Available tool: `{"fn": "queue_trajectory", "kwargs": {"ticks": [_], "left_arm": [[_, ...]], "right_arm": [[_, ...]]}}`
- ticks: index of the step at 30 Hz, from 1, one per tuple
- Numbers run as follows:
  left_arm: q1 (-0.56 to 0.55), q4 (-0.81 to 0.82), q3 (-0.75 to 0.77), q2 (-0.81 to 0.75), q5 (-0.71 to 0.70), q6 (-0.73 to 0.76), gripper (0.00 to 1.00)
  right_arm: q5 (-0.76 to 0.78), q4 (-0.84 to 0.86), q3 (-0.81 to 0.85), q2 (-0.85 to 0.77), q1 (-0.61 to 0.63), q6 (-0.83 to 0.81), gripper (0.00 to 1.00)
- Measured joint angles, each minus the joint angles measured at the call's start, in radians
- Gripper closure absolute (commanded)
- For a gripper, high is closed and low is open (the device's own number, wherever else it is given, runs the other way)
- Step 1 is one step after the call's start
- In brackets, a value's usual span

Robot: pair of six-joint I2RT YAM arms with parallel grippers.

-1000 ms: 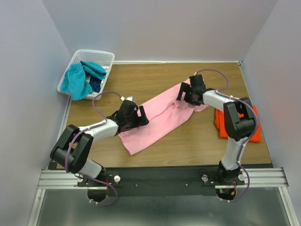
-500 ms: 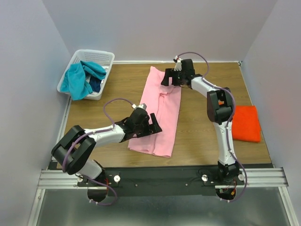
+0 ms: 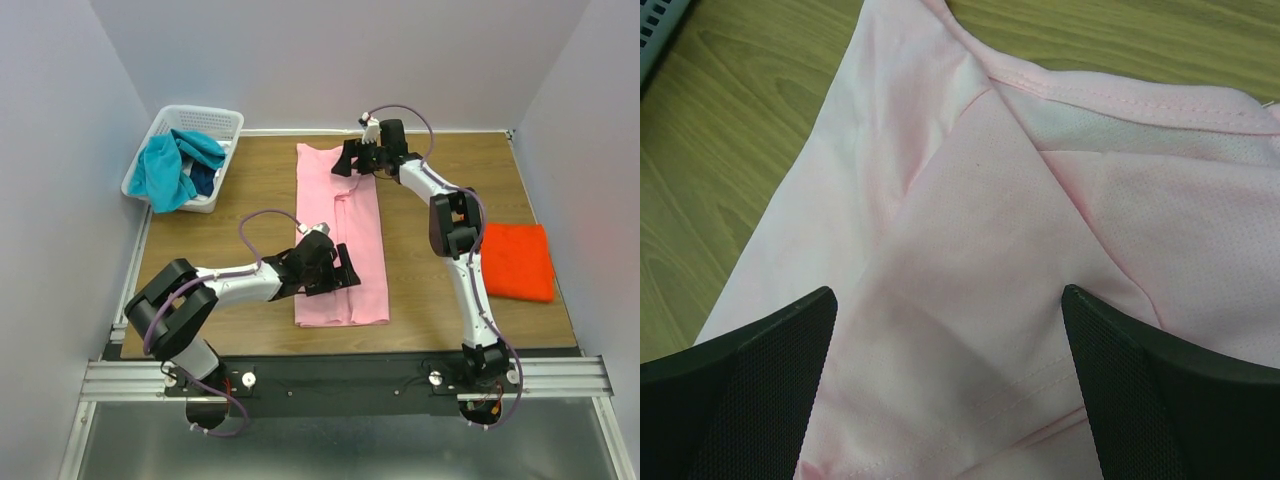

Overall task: Fold and stack the t-shirts
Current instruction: Fold the tshirt

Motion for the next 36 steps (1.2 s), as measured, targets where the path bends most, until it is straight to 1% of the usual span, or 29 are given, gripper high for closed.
{"fn": "queue_trajectory", "kwargs": {"ticks": [4,7,11,16,18,20,22,25,26,29,31,32,34,36], "left_arm": [[-0.002,-0.053,0.028,0.000,-0.029,0.008,0.02],[-0.003,-0.102,0.070,-0.005,-0.059,0.028,0.02],[-0.005,-0.145,0.113,-0.070,-0.089,0.078,0.02],[-0.006,-0.202,0.135,-0.201,-0.149,0.113,0.02],[-0.006,-0.232,0.111,-0.292,-0.191,0.113,0.02],[-0.005,-0.249,0.076,-0.357,-0.220,0.109,0.02],[-0.005,-0.274,0.011,-0.439,-0.248,0.098,0.02],[-0.005,-0.327,-0.084,-0.520,-0.265,0.073,0.02],[-0.005,-0.333,-0.109,-0.534,-0.266,0.067,0.02],[-0.004,-0.352,-0.202,-0.588,-0.261,0.040,0.02],[-0.003,-0.359,-0.266,-0.622,-0.247,0.019,0.02],[-0.003,-0.357,-0.290,-0.632,-0.240,0.009,0.04],[-0.003,-0.359,-0.328,-0.651,-0.227,-0.011,0.10],[-0.003,-0.356,-0.366,-0.672,-0.208,-0.035,0.14]], "right_arm": [[-0.001,-0.005,-0.004,-0.006,0.001,-0.007,0.00],[0.008,-0.027,-0.047,-0.045,0.002,-0.020,0.00],[0.040,-0.074,-0.075,-0.117,0.006,-0.030,0.00],[0.078,-0.104,-0.131,-0.289,0.013,-0.040,0.00],[0.130,-0.092,-0.206,-0.397,0.018,-0.034,0.00],[0.223,-0.060,-0.381,-0.581,0.023,0.008,0.00],[0.274,-0.042,-0.543,-0.723,0.028,0.055,0.00],[0.342,-0.050,-0.780,-0.895,0.034,0.146,0.00],[0.364,-0.051,-0.887,-0.970,0.039,0.178,0.00],[0.413,-0.054,-1.141,-1.132,0.050,0.268,0.00],[0.433,-0.059,-1.237,-1.205,0.056,0.308,0.00],[0.442,-0.063,-1.295,-1.254,0.061,0.331,0.00],[0.444,-0.062,-1.341,-1.307,0.065,0.356,0.00],[0.444,-0.059,-1.373,-1.349,0.065,0.369,0.00]]}}
